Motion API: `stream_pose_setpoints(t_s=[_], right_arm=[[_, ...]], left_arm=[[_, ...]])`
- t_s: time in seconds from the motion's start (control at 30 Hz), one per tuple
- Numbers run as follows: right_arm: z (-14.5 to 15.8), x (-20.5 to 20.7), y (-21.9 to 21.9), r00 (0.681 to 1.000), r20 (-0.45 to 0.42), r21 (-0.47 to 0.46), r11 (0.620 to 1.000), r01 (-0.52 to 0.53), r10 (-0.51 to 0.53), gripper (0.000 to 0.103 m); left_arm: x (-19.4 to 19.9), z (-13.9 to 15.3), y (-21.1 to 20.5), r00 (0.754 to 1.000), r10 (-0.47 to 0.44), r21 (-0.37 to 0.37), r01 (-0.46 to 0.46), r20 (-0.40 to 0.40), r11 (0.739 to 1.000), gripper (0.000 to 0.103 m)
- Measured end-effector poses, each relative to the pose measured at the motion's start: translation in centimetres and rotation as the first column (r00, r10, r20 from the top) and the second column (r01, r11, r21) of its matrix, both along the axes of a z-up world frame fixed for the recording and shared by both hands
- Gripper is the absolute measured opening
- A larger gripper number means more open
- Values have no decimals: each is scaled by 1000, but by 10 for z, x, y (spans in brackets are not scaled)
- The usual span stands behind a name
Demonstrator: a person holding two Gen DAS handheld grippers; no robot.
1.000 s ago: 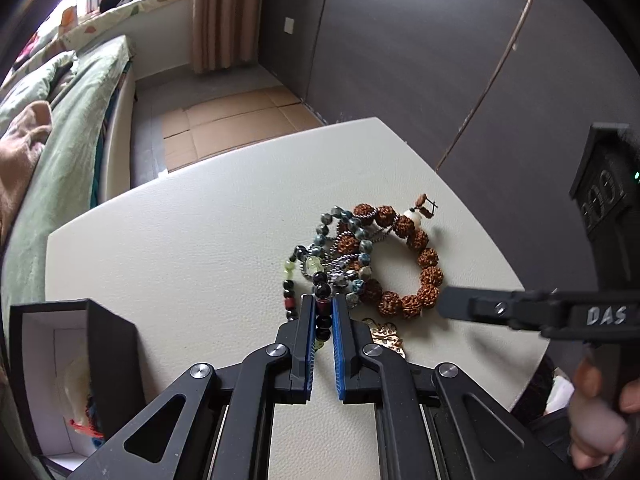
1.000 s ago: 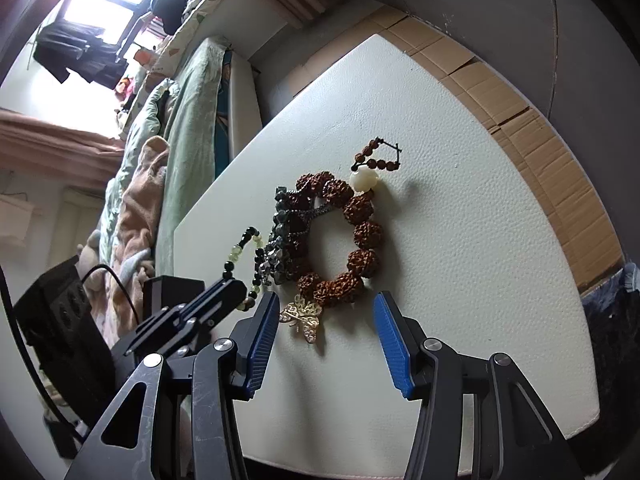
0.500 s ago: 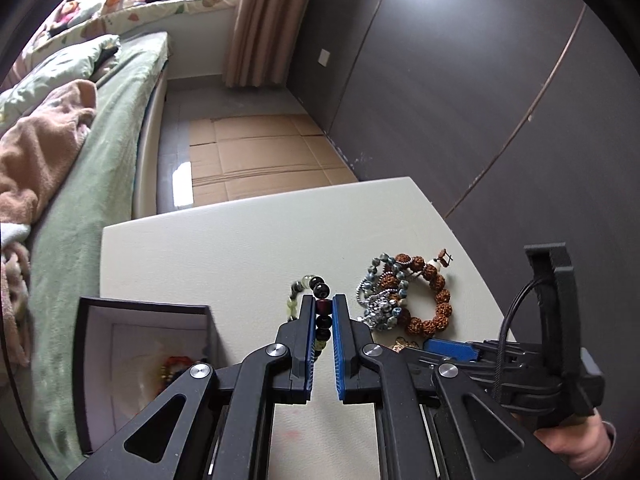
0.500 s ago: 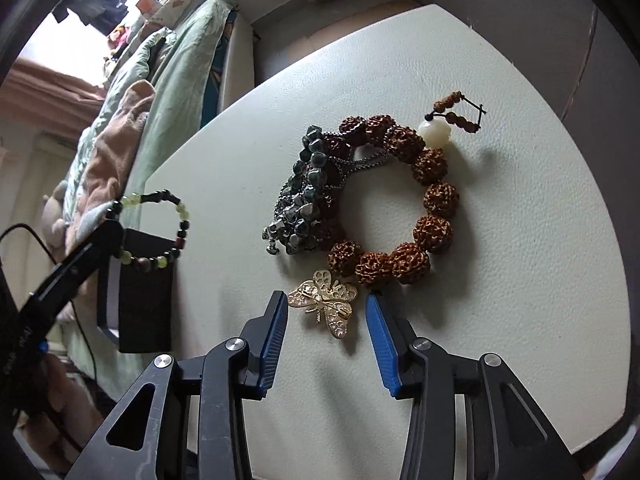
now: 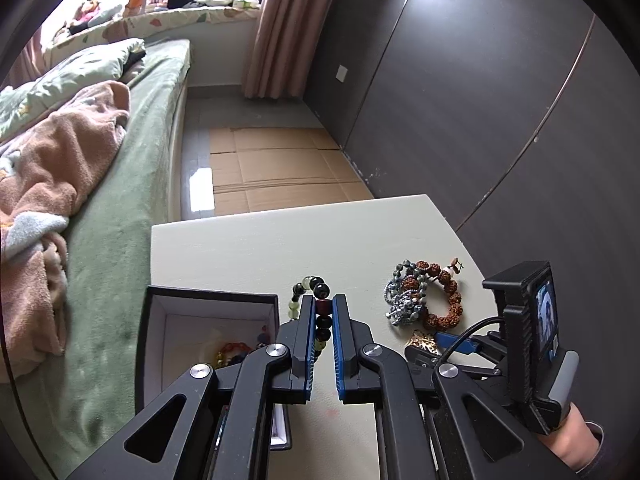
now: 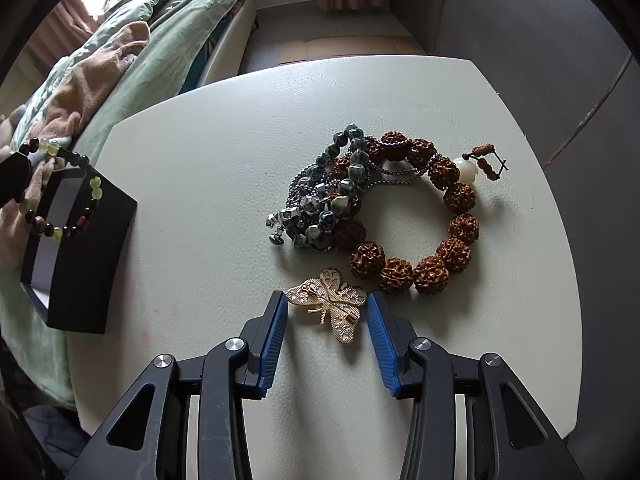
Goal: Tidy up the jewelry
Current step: 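Drop the bead bracelet into the box with the left tool while the right tool grasps the gold butterfly brooch, then lower the butterfly brooch into the black box and open the right tool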
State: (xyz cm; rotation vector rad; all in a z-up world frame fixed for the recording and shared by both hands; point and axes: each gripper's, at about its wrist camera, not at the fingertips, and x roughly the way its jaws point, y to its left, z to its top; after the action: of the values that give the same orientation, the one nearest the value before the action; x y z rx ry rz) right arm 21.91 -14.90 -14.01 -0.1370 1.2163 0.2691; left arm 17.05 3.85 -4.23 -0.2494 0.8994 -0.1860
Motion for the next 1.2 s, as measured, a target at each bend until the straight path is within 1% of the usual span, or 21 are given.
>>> stream_pose_setpoints(t_s=[0.07,0.13,0.23,0.4,0.53,0.67,0.73,0.83,0.9,0.93,0.97,1.0,1.07,1.2], right_arm=[[0,0,0,1000,4,-11,1000,-17,17,41],[2,-1,-4,1000,-10,29,999,-15,15,41],[13,-4,-5,1000,9,59,998,-23,22,41],[35,-10,-9,999,29,184,983,-28,23,41],[53,-14,-12,997,69,249,968,-40,24,41],[63,-14,-6,995,95,295,954,-48,21,41],[67,-12,1,994,108,315,947,-61,29,41],[71,-11,15,992,119,348,933,-87,49,41],[75,-14,25,990,128,370,923,-109,66,41],[77,-16,30,988,135,380,917,-123,77,41],[79,-18,36,986,140,390,911,-137,88,41],[81,-20,41,984,146,400,904,-153,102,41],[84,-23,53,979,161,412,893,-179,122,41],[88,-28,75,971,175,443,868,-223,161,41]], left_arm=[[-3,4,3,1000,4,-6,-4,6,1000,8],[-6,10,4,1000,6,-4,-6,18,1000,8],[-10,17,8,999,9,-3,-9,34,1000,8],[-13,19,19,998,49,-6,-49,31,999,8],[-15,19,29,997,69,-8,-69,25,998,8],[-16,21,42,995,95,-5,-95,14,995,8],[-15,22,54,993,118,-35,-118,3,992,8],[-16,21,77,984,176,-119,-178,-28,977,10],[-17,22,88,978,206,-133,-209,-35,969,26],[-17,23,92,976,213,-134,-216,-36,967,53],[-18,24,95,975,219,-144,-220,-26,965,75],[-21,27,98,973,231,-157,-229,-9,961,80],[-26,32,103,967,254,-163,-249,10,955,80],[-29,35,110,962,273,-142,-267,21,953,80]])
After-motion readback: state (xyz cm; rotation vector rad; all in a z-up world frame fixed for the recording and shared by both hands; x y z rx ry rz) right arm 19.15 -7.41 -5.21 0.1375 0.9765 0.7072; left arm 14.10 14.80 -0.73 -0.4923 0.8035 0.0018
